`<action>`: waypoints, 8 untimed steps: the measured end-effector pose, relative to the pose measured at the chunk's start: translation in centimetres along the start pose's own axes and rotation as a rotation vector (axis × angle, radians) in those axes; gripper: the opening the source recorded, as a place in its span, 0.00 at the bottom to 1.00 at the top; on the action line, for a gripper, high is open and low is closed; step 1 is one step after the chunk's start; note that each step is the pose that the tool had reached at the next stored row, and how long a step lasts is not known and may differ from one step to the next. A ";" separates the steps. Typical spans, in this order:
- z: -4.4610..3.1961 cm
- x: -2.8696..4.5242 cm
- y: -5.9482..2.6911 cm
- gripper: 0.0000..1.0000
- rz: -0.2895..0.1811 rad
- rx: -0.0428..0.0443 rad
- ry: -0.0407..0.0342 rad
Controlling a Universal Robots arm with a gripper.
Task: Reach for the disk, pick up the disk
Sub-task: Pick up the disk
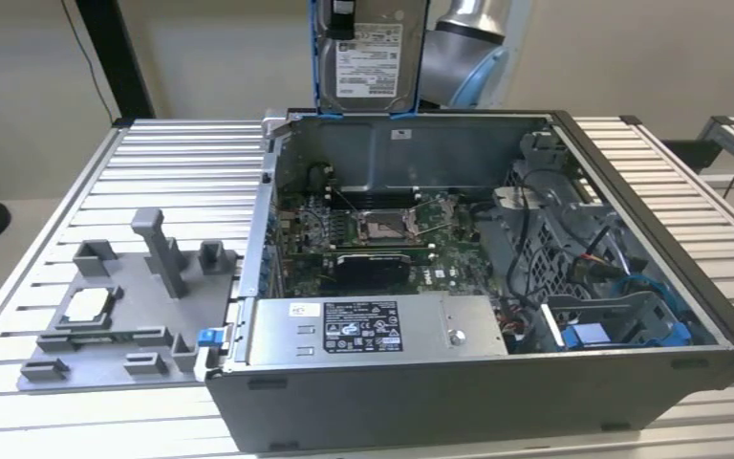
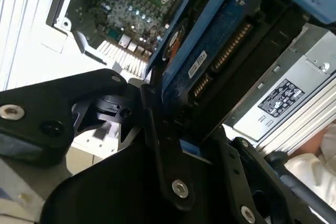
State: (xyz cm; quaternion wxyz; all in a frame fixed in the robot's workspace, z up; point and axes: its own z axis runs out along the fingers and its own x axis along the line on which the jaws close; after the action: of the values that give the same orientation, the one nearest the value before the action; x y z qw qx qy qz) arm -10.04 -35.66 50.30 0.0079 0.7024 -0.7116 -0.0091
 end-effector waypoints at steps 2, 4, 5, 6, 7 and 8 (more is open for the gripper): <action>-0.01 -0.01 -0.52 0.00 0.000 0.0000 0.0000; -0.03 -0.01 -1.05 0.00 0.000 0.0000 0.0000; -0.03 -0.02 -1.31 0.00 0.000 0.0000 0.0000; -0.04 -0.02 -1.56 0.00 0.000 -0.0001 0.0001; -0.04 -0.02 -1.84 0.00 0.000 0.0000 0.0000; -0.05 -0.03 -2.10 0.00 0.000 0.0000 0.0000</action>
State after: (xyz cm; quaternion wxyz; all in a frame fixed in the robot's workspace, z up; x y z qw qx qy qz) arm -7.93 -35.66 50.30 0.0080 0.7025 -0.7116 -0.0091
